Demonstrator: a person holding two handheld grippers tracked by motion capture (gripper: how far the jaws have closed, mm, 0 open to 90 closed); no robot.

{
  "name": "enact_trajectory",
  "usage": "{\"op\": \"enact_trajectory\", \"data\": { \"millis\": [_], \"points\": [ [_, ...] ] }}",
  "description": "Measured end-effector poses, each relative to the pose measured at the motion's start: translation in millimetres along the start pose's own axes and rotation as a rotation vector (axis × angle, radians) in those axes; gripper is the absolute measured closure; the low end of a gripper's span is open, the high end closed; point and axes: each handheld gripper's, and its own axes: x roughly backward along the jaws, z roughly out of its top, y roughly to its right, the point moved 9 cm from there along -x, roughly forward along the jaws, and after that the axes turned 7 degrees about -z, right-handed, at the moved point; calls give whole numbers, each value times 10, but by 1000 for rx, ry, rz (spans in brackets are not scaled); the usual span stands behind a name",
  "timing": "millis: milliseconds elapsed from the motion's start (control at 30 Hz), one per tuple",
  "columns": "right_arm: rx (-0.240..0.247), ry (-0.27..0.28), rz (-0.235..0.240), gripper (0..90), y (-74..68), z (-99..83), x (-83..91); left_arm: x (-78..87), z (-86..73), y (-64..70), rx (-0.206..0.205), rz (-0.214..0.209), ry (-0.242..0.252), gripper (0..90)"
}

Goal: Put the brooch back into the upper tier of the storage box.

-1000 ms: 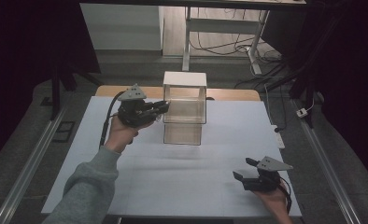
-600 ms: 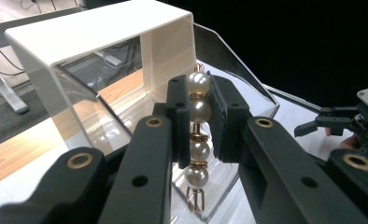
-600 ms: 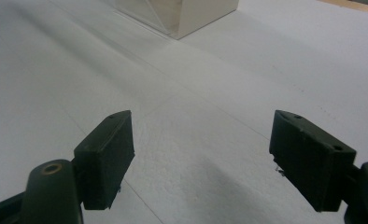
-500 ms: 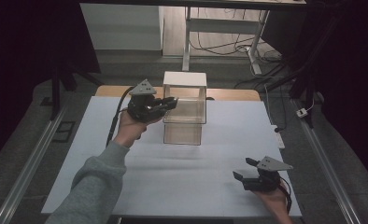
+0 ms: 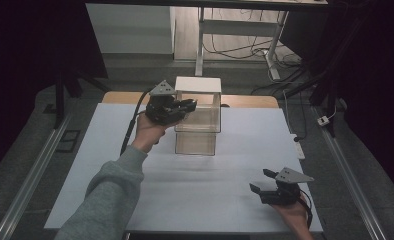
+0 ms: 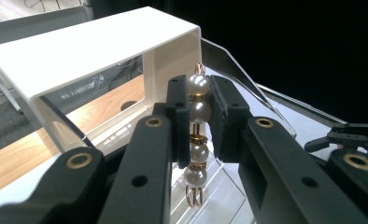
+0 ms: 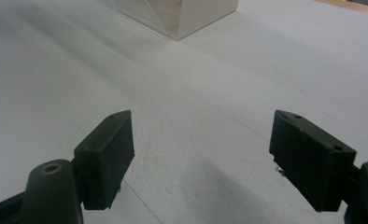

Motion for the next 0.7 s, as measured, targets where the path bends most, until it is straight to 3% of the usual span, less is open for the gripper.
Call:
{"op": "enact_trajectory", "data": {
  "millis": [400,500,700],
  "points": [
    [1,-2,5,214,-8,-5,-4,-35,-49,-28,9,1,-7,757],
    [-1,3,3,214,-9,-1,-7,-30,-76,-24,4,-2,-14,661],
    [3,-3,4,214,-7,-7,-6,10,-113,8,-6,-21,-17,566]
  ]
}}
